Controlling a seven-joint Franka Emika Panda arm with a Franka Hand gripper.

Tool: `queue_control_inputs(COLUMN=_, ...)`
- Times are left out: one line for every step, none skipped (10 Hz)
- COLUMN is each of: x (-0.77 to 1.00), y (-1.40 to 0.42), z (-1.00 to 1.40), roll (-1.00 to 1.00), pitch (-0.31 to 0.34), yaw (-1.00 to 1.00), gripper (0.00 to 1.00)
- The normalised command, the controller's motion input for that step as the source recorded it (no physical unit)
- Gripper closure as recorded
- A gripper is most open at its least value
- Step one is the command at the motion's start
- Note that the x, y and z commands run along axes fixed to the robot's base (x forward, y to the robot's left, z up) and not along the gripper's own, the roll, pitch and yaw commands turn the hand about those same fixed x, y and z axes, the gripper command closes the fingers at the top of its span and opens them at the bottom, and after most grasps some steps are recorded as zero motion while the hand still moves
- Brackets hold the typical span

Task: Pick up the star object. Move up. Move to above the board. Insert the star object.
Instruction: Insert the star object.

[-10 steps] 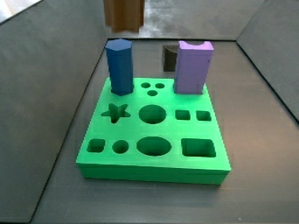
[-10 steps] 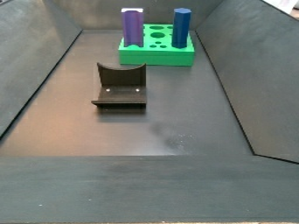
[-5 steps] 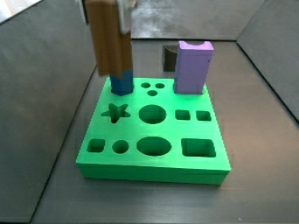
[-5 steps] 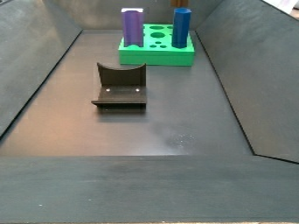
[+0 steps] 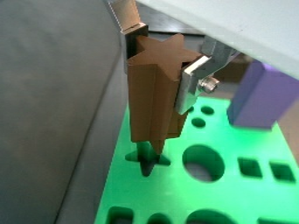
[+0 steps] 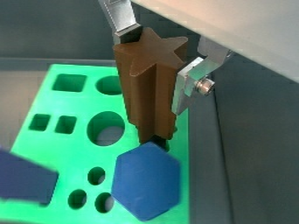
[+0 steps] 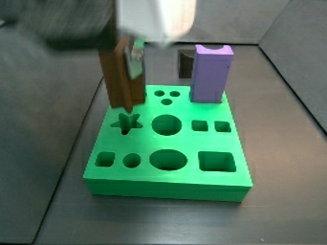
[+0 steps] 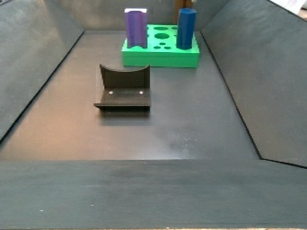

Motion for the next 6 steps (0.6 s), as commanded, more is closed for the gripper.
queue_control_inputs(x=0.03, y=0.0, z=0.0, roll=0.0, pitch=-0.041, yaw=-0.19, gripper=1.0)
queue_control_inputs(x=-0.07, y=0.0, z=0.0, roll=0.0, pitch=0.0, yaw=0.0, gripper=1.0)
queue_control_inputs(x=0.0, y=0.0, z=-0.33, roll=0.08, pitch=-0.019, yaw=-0.35, gripper=1.0)
queue_control_inputs(x=0.0, y=-0.05, z=-0.44, roll=0.12, pitch=-0.027, yaw=-0.6, gripper=1.0)
queue_control_inputs(x=0.0, y=-0.01, z=-0.41, roll=0.1, pitch=-0.027, yaw=-0.77, gripper=1.0)
queue_control_inputs(x=0.0, y=0.0, z=-0.25, roll=0.06, pitch=-0.01, yaw=-0.67, gripper=1.0)
